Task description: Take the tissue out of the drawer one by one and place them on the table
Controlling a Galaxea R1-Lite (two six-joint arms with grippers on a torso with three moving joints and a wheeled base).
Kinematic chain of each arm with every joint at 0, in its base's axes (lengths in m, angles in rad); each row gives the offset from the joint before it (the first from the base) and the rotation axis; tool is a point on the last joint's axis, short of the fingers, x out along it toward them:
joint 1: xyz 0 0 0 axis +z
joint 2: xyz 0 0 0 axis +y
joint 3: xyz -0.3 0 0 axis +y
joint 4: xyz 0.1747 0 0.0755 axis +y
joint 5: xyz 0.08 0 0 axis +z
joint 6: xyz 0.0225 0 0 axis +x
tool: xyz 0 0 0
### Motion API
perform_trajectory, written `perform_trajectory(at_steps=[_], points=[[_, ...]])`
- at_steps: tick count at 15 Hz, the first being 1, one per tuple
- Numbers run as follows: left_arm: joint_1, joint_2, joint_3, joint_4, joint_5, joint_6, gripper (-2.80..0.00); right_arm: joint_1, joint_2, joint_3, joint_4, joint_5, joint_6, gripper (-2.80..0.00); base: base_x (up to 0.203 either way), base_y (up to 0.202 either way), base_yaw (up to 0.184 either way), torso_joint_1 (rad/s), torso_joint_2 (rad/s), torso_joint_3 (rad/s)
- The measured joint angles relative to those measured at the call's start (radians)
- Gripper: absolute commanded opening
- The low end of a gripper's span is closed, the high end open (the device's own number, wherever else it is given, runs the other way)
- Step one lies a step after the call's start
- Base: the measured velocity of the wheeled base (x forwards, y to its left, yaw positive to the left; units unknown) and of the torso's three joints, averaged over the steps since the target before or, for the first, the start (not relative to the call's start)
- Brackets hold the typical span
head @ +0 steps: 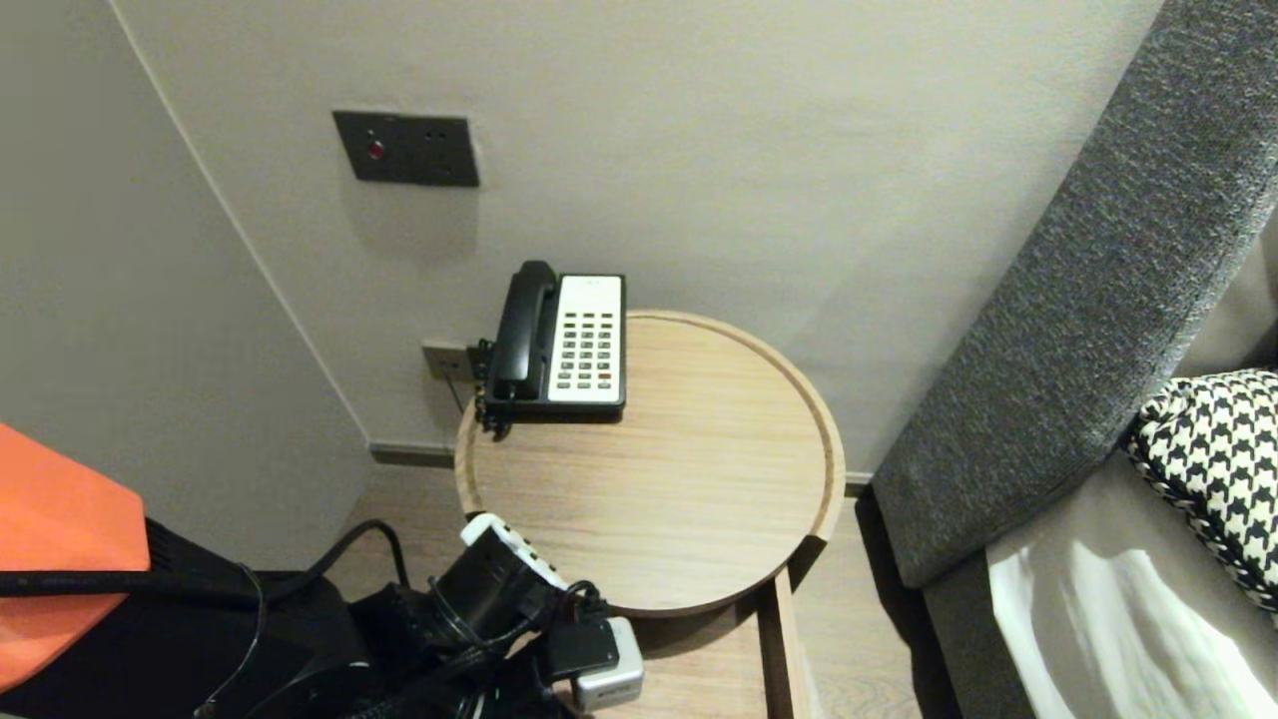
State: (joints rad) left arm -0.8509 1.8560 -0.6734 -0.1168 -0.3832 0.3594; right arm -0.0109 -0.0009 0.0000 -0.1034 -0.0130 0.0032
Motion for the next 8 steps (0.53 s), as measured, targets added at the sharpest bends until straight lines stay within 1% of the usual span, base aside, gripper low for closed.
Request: perform_trajectory(at_steps=[3,5,8], points=[[0.017,-0.016,-0.005,0.002,0.0,-0.005,-2.8,0.0,0.0,0.0,0.0,0.0,0.0,-2.8,0.0,0.0,0.0,0.0,0.0,0.0],[0.031,-0.036,-0.014,0.004,0.003,-0.026,-2.8,0.0,0.0,0.0,0.0,0.0,0.0,-2.8,0.0,0.0,0.0,0.0,0.0,0.0],[0.037,-0.063,-0.019,0.006,0.003,-0.033,-2.8,0.0,0.0,0.0,0.0,0.0,0.0,-2.8,0.0,0.0,0.0,0.0,0.0,0.0]])
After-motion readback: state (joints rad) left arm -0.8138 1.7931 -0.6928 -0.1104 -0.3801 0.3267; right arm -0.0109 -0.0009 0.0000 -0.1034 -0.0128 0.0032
